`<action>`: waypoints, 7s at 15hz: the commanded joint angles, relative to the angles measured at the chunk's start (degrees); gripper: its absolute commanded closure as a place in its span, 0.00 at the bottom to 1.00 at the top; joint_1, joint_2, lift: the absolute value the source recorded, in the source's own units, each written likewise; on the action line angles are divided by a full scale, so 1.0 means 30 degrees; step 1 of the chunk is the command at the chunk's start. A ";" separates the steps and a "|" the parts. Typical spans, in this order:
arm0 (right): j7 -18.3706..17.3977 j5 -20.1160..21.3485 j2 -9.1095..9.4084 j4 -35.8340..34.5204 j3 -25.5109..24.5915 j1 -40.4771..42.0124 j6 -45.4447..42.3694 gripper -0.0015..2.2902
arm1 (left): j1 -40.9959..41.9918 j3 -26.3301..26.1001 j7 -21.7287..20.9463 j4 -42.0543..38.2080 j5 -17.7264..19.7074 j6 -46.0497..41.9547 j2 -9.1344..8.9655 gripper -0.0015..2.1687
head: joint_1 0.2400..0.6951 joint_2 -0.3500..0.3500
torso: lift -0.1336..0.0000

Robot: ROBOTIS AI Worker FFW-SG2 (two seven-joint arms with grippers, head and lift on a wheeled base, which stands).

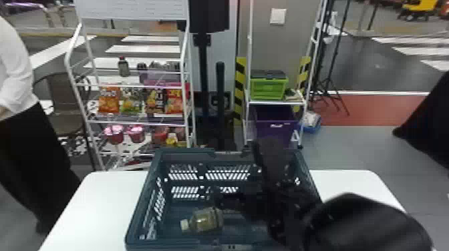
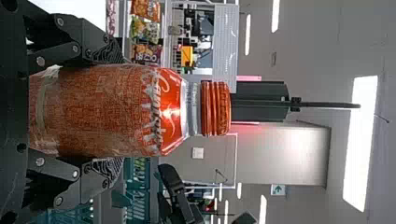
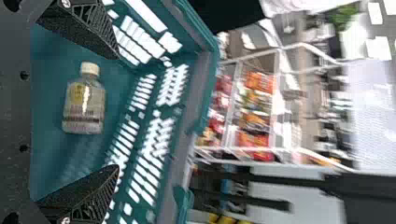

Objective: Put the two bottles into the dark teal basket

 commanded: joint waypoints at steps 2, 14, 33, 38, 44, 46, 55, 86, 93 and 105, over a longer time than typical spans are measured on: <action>0.0115 0.0646 -0.1402 -0.2040 -0.1420 0.4259 -0.7277 0.02 | -0.0319 0.0000 -0.0109 -0.0112 0.0064 0.0955 0.0052 0.93 | 0.57 0.50 | 1.00; 0.0584 0.1291 -0.1695 -0.4823 -0.5551 1.9786 -2.4855 0.02 | -0.0964 0.0176 -0.0168 -0.0933 0.0767 0.2596 0.0491 0.93 | 0.57 0.50 | 1.00; 0.3455 0.0236 -0.0230 -0.2713 -0.8305 2.3360 -2.8722 0.03 | -0.7409 -0.0791 -0.1369 -1.2153 -0.1928 2.0877 -0.0007 0.93 | 0.57 0.50 | 1.00; 0.3660 0.0471 0.0414 -0.2684 -0.8715 2.4356 -2.9366 0.03 | -1.1921 -0.1992 -0.4562 -0.8608 -0.1108 2.0819 -0.1384 0.93 | 0.57 0.50 | 1.00; 0.5242 0.0412 0.0812 -0.1805 -0.9946 2.5353 -3.2238 0.04 | -1.8747 -0.4424 -0.7141 -0.4595 0.1031 3.0662 -0.0856 0.93 | 0.57 0.50 | 1.00; 0.6619 -0.0027 0.0812 -0.1014 -1.0883 2.5470 -3.3644 0.04 | -2.0358 -0.5303 -0.8166 -0.3452 0.0503 3.3299 -0.0827 0.93 | 0.57 0.50 | 1.00; 0.8963 -0.1199 0.0812 0.1007 -1.2319 2.4972 -3.6163 0.04 | -2.6921 -0.8144 -1.3820 0.4868 -0.0786 3.8807 -0.1823 0.93 | 0.57 0.50 | 1.00; 0.9080 0.0705 0.0812 -0.6024 -1.1996 2.4005 -2.2863 0.04 | -0.6149 0.3662 -0.1750 -1.2066 0.5103 2.1463 0.1048 0.04 | 0.57 0.50 | 1.00; 0.9373 0.0119 0.0812 -0.5790 -1.2055 2.3507 -2.2218 0.04 | -0.0144 0.0996 -0.0197 -0.7144 0.0650 0.8865 -0.1442 0.05 | 0.57 0.50 | 1.00; 0.7381 0.0207 0.0812 -0.4002 -1.0356 2.3272 -2.5265 0.04 | 0.1116 -0.0996 0.2645 -0.3892 -0.1870 0.4412 -0.1911 0.04 | 0.57 0.50 | 1.00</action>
